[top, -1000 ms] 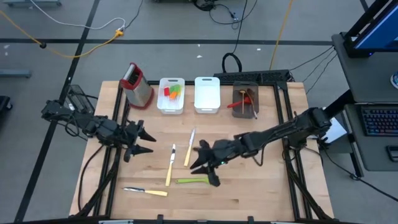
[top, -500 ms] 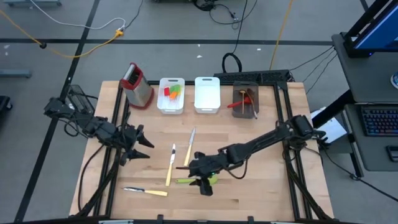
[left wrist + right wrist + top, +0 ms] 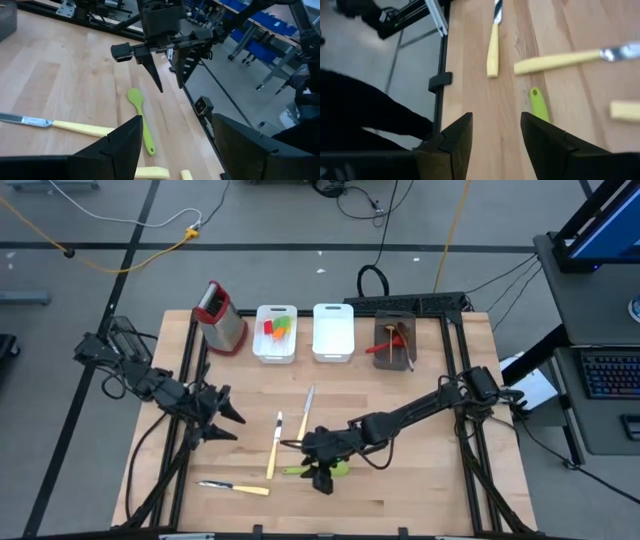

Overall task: Pick & Place Kitchen Items
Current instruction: Put the light green serving spoon into the black bin

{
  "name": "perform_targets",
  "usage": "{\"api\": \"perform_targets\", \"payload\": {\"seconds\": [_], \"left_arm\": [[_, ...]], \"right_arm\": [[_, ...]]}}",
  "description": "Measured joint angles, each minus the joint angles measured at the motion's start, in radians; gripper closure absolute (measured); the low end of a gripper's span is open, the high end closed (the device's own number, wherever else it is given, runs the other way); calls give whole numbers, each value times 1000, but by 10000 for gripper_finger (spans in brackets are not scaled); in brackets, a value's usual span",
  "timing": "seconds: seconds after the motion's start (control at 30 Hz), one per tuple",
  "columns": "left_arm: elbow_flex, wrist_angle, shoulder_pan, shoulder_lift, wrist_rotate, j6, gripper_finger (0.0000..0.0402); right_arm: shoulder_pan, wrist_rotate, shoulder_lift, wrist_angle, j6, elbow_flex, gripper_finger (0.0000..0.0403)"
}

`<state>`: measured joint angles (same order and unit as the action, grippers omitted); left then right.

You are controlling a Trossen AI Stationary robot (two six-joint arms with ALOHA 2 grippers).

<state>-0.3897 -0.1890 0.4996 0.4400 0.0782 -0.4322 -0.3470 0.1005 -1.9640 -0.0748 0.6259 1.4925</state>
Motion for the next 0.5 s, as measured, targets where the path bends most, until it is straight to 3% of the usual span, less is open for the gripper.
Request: {"api": "perform_targets", "payload": {"seconds": [0.1, 0.27, 0.5], "left_arm": [[0, 0, 7, 0, 0, 1, 160], [0, -1, 14, 0, 1, 12, 160], [0, -2, 14, 1, 0, 15, 160]], "right_arm": [[-10, 4, 0, -8, 34, 0, 243], [-38, -50, -13, -45, -136, 0, 243], [-26, -73, -45, -161, -214, 1, 243]]}}
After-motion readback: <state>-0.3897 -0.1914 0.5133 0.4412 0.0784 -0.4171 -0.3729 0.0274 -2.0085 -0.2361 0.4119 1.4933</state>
